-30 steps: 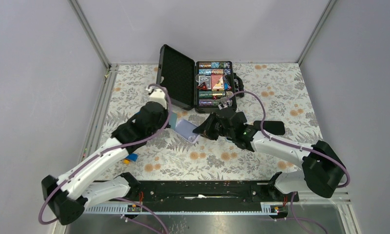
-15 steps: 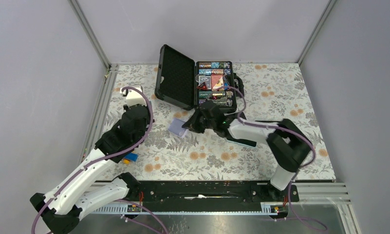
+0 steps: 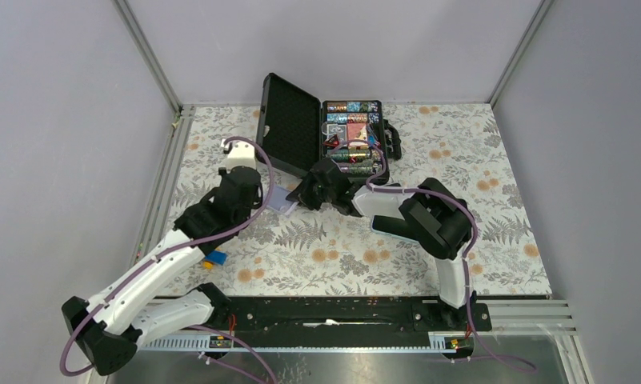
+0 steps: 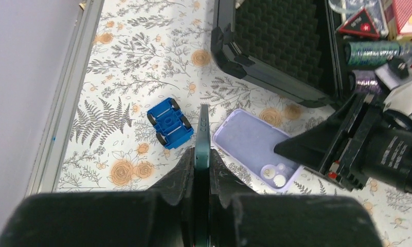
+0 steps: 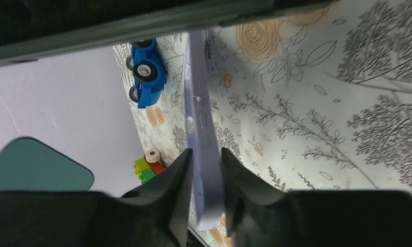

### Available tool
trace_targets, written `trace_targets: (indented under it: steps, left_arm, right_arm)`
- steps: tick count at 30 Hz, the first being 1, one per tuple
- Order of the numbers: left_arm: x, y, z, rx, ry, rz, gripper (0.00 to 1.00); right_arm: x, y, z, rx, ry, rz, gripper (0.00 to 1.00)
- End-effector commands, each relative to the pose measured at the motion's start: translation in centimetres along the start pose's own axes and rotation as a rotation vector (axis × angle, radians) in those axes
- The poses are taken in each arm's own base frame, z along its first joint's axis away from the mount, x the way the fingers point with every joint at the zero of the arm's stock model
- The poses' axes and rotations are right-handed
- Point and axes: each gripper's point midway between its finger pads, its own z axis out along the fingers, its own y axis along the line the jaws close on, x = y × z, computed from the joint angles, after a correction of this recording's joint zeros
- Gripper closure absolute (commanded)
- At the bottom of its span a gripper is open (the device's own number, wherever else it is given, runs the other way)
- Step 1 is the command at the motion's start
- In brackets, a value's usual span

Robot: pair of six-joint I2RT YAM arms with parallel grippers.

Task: Take the phone out of the phone case
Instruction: Place the phone case at the center of the board, then place the phone at the center of the board.

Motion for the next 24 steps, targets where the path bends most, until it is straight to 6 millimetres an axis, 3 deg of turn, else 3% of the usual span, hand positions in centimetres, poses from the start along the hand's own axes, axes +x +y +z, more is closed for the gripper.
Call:
trace_targets:
  steps: [1, 4, 7, 12, 19, 22, 24]
  left_arm:
    - [-2.2, -1.3, 0.1, 0.060, -0.038, 0.047, 1.00]
    - [-1.6, -1.6, 0.4, 0.082, -0.027, 0.123, 1.00]
    - [-0.8, -2.0, 0.6, 0.113, -0.020, 0.202, 1.00]
    - [1.1, -3.2, 1.1, 0.214, -0.037, 0.358, 1.00]
    - [4.6, -4.6, 2.8, 0.219, 0.076, 0.491, 1.00]
    - [6.2, -5.3, 3.5, 0.157, 0.096, 0.685, 1.00]
    - [7.3, -5.2, 4.0, 0.105, 0.126, 0.791, 1.00]
  right_arm:
    - [-4.1, 2.1, -0.5, -0.048, -0.126, 0.027, 0.56]
    - [-5.6, 2.3, -2.2, -0.091, -0.166, 0.038, 0.26]
    - [-5.9, 2.2, -4.2, -0.128, -0.168, 0.040, 0.16]
    - [-5.4, 3.3, -8.4, -0.195, -0.142, 0.018, 0.12]
    - [-6.1, 0.7, -13.4, -0.208, -0.185, 0.005, 0.11]
    - [-6.4, -0.2, -15.2, -0.241, -0.170, 0.028, 0.12]
    - [-6.2, 0.5, -16.4, -0.319, -0.116, 0.040, 0.13]
